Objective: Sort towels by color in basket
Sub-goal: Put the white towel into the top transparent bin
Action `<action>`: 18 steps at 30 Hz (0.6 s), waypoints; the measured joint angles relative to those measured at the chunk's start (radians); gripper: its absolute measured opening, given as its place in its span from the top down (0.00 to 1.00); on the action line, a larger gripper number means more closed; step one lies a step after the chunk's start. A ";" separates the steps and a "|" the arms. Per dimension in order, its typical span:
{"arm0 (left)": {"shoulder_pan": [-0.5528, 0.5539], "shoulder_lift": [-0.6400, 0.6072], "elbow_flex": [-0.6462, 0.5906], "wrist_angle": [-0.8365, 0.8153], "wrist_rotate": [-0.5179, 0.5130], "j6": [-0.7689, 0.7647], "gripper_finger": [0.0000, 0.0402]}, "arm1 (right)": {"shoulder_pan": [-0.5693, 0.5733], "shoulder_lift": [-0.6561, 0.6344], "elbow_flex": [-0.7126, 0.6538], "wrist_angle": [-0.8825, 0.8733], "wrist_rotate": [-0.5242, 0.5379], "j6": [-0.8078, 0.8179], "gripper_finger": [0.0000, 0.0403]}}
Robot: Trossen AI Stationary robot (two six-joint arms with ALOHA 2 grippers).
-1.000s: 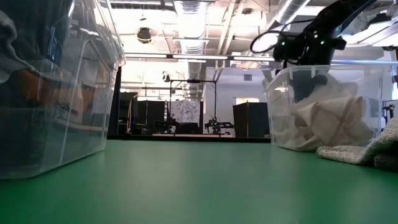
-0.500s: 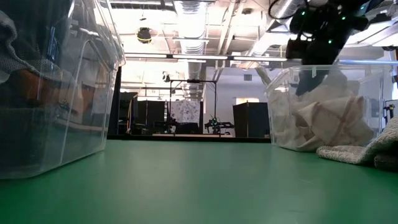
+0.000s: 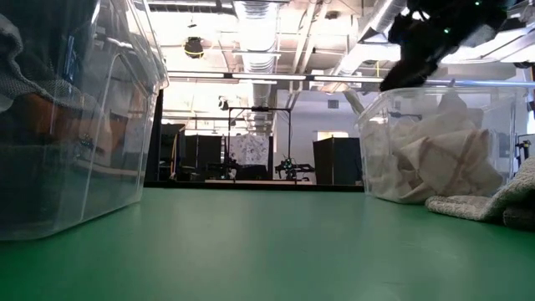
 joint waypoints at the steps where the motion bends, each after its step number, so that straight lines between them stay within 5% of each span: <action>1: 0.000 0.000 0.000 0.000 0.000 0.000 0.34 | 0.005 0.005 0.000 0.029 0.001 0.000 0.37; 18: 0.000 0.000 0.000 0.000 0.000 0.000 0.34 | -0.006 0.252 0.000 0.246 0.047 -0.052 0.38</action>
